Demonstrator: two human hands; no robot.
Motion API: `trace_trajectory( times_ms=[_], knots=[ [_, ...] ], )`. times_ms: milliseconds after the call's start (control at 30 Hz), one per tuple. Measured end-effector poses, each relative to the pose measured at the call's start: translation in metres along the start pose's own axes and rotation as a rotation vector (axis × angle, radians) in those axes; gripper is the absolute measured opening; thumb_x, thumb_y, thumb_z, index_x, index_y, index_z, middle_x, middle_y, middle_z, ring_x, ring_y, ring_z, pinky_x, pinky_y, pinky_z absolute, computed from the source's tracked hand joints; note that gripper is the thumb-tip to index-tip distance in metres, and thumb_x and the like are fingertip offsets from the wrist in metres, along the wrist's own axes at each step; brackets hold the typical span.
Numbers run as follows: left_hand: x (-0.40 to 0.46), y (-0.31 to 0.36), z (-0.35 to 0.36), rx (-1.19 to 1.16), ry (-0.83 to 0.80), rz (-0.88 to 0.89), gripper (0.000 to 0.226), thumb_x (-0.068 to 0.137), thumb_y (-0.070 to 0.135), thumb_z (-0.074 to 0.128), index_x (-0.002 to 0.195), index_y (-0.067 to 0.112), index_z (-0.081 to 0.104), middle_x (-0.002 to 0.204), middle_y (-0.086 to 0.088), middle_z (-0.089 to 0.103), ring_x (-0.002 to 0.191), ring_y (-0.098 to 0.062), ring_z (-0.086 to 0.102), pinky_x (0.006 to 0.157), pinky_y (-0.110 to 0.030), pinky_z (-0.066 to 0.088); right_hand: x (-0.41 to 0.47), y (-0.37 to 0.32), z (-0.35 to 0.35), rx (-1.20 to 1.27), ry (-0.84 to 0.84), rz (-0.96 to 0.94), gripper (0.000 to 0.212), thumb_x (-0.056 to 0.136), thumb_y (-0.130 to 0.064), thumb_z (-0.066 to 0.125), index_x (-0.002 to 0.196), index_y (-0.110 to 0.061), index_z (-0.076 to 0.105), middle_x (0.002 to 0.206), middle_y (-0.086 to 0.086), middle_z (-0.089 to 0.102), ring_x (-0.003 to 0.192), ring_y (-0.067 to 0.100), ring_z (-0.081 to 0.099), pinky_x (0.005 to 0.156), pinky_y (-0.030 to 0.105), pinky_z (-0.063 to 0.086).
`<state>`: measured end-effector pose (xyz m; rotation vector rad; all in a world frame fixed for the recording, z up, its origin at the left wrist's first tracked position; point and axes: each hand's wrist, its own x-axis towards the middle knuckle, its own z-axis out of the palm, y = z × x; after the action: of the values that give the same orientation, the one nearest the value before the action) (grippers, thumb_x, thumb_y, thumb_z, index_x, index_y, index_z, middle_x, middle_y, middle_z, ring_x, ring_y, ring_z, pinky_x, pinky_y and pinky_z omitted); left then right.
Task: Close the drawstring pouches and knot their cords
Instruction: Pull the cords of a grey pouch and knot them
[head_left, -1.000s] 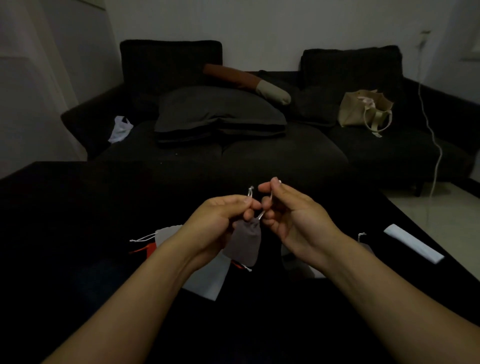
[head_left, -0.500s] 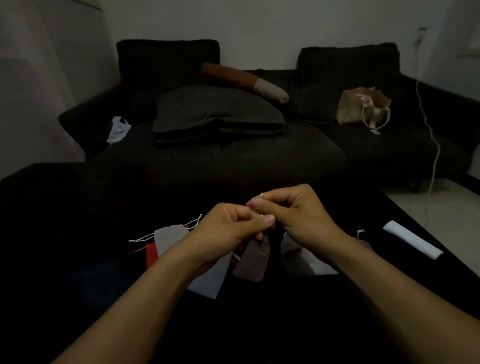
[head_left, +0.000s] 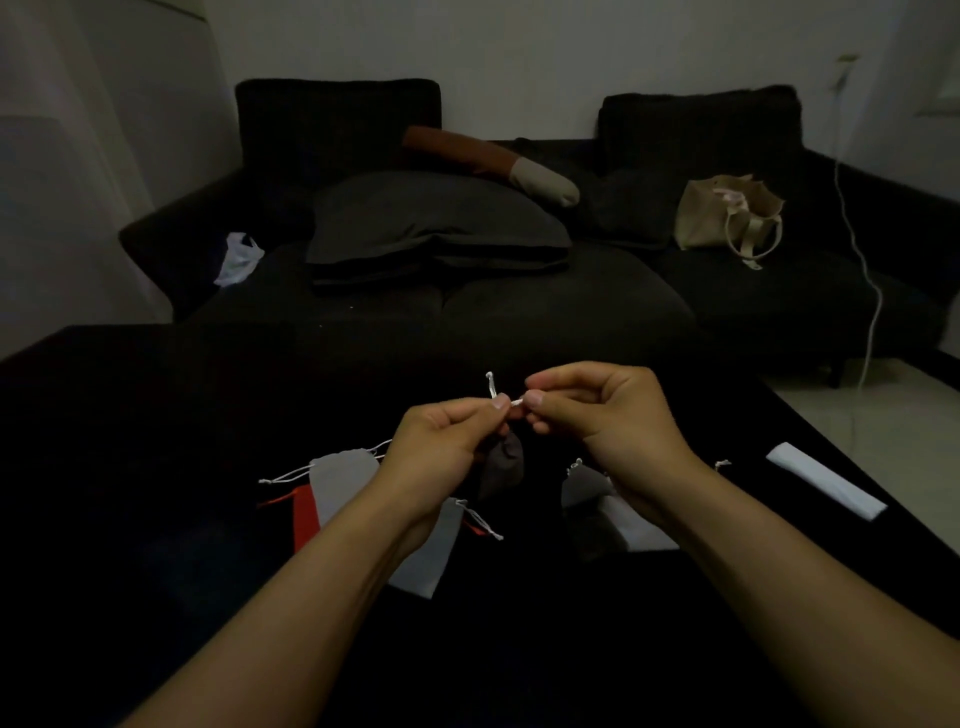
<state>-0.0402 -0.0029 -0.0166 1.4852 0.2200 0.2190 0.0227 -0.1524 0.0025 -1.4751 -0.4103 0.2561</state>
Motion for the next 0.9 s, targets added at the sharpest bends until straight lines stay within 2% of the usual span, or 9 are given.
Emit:
trace_trajectory(
  times_ms=[100, 167, 267, 400, 533, 633, 700, 800, 900],
  knots=[
    [0.002, -0.001, -0.003, -0.018, 0.031, 0.012, 0.020, 0.092, 0.027, 0.065, 0.093, 0.014, 0.079, 0.090, -0.006, 0.076, 0.084, -0.015, 0.069, 0.073, -0.027, 0.051, -0.001, 0.001, 0.001, 0.015, 0.036, 0.023, 0.011, 0.079, 0.000, 0.075, 0.089, -0.004, 0.075, 0.081, 0.014, 0.076, 0.071, 0.017, 0.072, 0.065, 0.020, 0.056],
    [0.003, -0.002, -0.005, -0.056, 0.040, 0.024, 0.021, 0.092, 0.025, 0.065, 0.098, 0.009, 0.078, 0.091, -0.010, 0.076, 0.086, -0.018, 0.071, 0.078, -0.029, 0.055, -0.003, 0.002, 0.004, 0.055, -0.014, 0.070, 0.011, 0.081, 0.000, 0.073, 0.091, -0.001, 0.075, 0.083, 0.014, 0.076, 0.071, 0.015, 0.071, 0.064, 0.018, 0.055],
    [0.002, 0.000, -0.005, -0.092, 0.053, 0.057, 0.020, 0.090, 0.019, 0.066, 0.097, 0.004, 0.076, 0.082, -0.007, 0.074, 0.077, -0.011, 0.070, 0.069, -0.020, 0.054, -0.005, 0.003, 0.008, 0.149, -0.116, 0.149, 0.015, 0.086, 0.004, 0.065, 0.097, 0.000, 0.073, 0.089, 0.017, 0.076, 0.074, 0.014, 0.072, 0.066, 0.019, 0.056],
    [0.001, 0.001, -0.007, -0.086, 0.057, 0.071, 0.017, 0.088, 0.017, 0.069, 0.096, 0.005, 0.077, 0.087, -0.010, 0.076, 0.079, -0.013, 0.072, 0.066, -0.018, 0.054, -0.007, -0.001, 0.005, 0.045, -0.101, 0.115, 0.016, 0.081, 0.004, 0.071, 0.097, 0.001, 0.072, 0.091, 0.021, 0.074, 0.076, 0.018, 0.071, 0.067, 0.020, 0.057],
    [0.000, 0.002, -0.008, -0.045, 0.017, 0.064, 0.016, 0.087, 0.020, 0.069, 0.096, 0.010, 0.078, 0.091, -0.009, 0.077, 0.081, -0.015, 0.072, 0.067, -0.020, 0.053, -0.008, -0.004, 0.004, -0.098, -0.119, 0.087, 0.013, 0.080, -0.003, 0.074, 0.093, -0.003, 0.075, 0.089, 0.013, 0.076, 0.079, 0.018, 0.073, 0.070, 0.022, 0.059],
    [0.000, 0.003, -0.009, -0.016, -0.014, 0.075, 0.014, 0.087, 0.017, 0.068, 0.097, 0.013, 0.078, 0.096, -0.005, 0.077, 0.086, -0.012, 0.071, 0.069, -0.019, 0.054, -0.009, -0.004, 0.005, -0.106, -0.127, 0.066, 0.015, 0.081, -0.001, 0.072, 0.096, -0.001, 0.074, 0.092, 0.012, 0.076, 0.088, 0.019, 0.074, 0.076, 0.025, 0.060],
    [0.000, 0.005, -0.010, 0.009, -0.024, 0.081, 0.014, 0.088, 0.013, 0.068, 0.098, 0.013, 0.077, 0.096, -0.003, 0.077, 0.086, -0.010, 0.071, 0.067, -0.017, 0.053, -0.009, -0.003, 0.005, -0.092, -0.109, 0.063, 0.015, 0.081, 0.000, 0.072, 0.096, 0.001, 0.073, 0.092, 0.012, 0.076, 0.084, 0.016, 0.074, 0.071, 0.021, 0.059],
    [-0.002, 0.008, -0.012, 0.085, -0.033, 0.165, 0.015, 0.086, 0.004, 0.068, 0.097, 0.011, 0.076, 0.090, -0.006, 0.077, 0.081, -0.009, 0.072, 0.069, -0.016, 0.056, -0.007, -0.001, 0.006, -0.106, -0.082, 0.066, 0.019, 0.081, -0.001, 0.074, 0.099, 0.003, 0.069, 0.090, 0.020, 0.074, 0.070, 0.014, 0.070, 0.060, 0.016, 0.053],
    [-0.002, 0.008, -0.014, 0.246, -0.024, 0.334, 0.016, 0.082, 0.002, 0.072, 0.096, 0.009, 0.077, 0.088, -0.003, 0.078, 0.086, -0.011, 0.074, 0.077, -0.021, 0.058, -0.005, 0.002, 0.007, -0.235, -0.096, 0.017, 0.019, 0.083, -0.006, 0.074, 0.102, -0.006, 0.070, 0.086, 0.023, 0.072, 0.069, 0.015, 0.068, 0.062, 0.020, 0.055]
  ],
)
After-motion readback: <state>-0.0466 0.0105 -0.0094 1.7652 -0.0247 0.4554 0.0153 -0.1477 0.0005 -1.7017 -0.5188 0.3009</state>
